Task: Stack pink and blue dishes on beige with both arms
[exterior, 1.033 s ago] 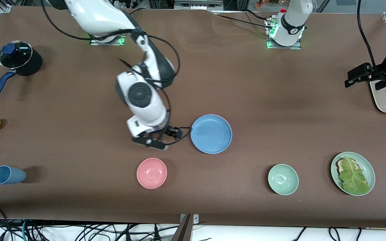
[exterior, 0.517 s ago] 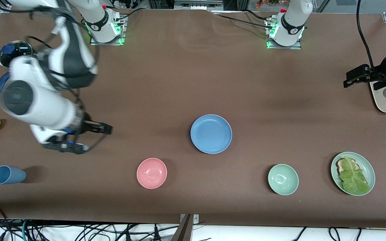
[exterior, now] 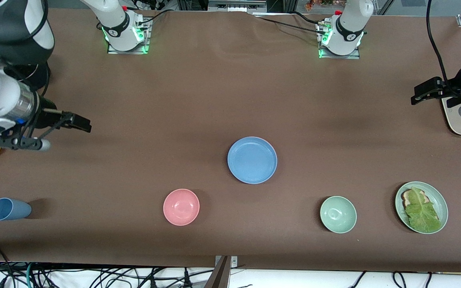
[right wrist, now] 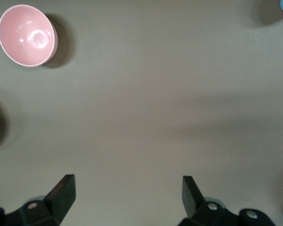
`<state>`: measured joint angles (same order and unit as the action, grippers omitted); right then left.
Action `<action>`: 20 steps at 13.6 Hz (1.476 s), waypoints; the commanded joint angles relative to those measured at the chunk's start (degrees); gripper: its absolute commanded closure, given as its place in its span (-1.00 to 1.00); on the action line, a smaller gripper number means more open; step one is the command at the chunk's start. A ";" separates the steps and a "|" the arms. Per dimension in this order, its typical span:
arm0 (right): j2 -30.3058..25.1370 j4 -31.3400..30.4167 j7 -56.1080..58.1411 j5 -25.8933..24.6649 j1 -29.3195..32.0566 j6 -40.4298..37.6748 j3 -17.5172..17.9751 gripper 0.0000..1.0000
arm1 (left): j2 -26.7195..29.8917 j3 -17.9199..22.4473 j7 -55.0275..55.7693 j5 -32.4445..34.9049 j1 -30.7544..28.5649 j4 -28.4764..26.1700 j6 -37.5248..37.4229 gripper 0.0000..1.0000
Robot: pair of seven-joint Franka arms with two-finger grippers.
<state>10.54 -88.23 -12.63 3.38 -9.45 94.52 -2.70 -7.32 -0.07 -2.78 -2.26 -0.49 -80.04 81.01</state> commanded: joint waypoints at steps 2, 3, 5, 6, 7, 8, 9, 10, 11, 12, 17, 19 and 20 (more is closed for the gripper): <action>-5.18 -4.85 0.94 -3.03 5.15 0.67 5.86 -1.00 | 0.55 -0.20 0.23 -0.72 -0.39 -0.20 -0.33 -1.00; -5.18 -4.76 0.94 -3.12 5.15 0.49 5.86 -1.00 | 0.55 -0.20 0.23 -0.72 -0.39 -0.12 -0.33 -1.00; -5.09 -4.58 0.94 -3.12 5.15 0.40 5.77 -1.00 | 0.55 -0.20 0.23 -0.72 -0.30 -0.12 -0.33 -1.00; -5.09 -4.58 0.94 -3.12 5.15 0.32 5.86 -1.00 | 0.55 -0.20 0.23 -0.72 -0.39 -0.12 -0.33 -1.00; -5.09 -4.58 0.94 -3.03 5.15 0.32 5.86 -1.00 | 0.55 -0.20 0.23 -0.72 -0.39 -0.12 -0.33 -1.00; -5.09 -4.58 0.94 -3.03 5.15 0.32 5.86 -1.00 | 0.55 -0.20 0.23 -0.72 -0.39 -0.12 -0.33 -1.00; -5.00 -4.41 0.94 -2.95 5.15 0.32 5.77 -1.00 | 0.55 -0.20 0.23 -0.72 -0.39 -0.12 -0.33 -1.00; -4.83 -4.06 0.85 -2.95 5.15 0.32 5.86 -1.00 | 0.55 -0.20 0.23 -0.72 -0.30 -0.12 -0.33 -1.00; -4.74 -3.97 0.50 -2.86 5.15 0.40 5.86 -1.00 | 0.55 -0.20 0.23 -0.72 -0.30 -0.03 -0.33 -1.00; -4.74 -3.70 0.58 -2.60 5.15 0.40 5.77 -1.00 | 0.55 -0.20 0.23 -0.72 -0.30 -0.03 -0.33 -1.00; -4.65 -2.56 1.11 -2.15 5.67 -0.73 5.42 -1.00 | 0.55 -0.20 0.23 -0.72 -0.22 0.06 -0.24 -1.00; -4.65 -2.47 1.37 -2.33 5.67 -0.74 5.51 -1.00 | 0.55 -0.20 0.23 -0.72 -0.22 0.06 -0.24 -1.00; -4.65 -2.47 1.46 -2.42 5.67 -0.83 5.51 -1.00 | 0.55 -0.20 0.23 -0.72 -0.21 0.06 -0.24 -1.00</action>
<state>6.78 -90.94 -12.33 1.02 -4.68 94.72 2.00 -7.31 -0.07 -2.78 -2.26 -0.49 -80.04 81.01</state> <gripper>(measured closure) 0.000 0.000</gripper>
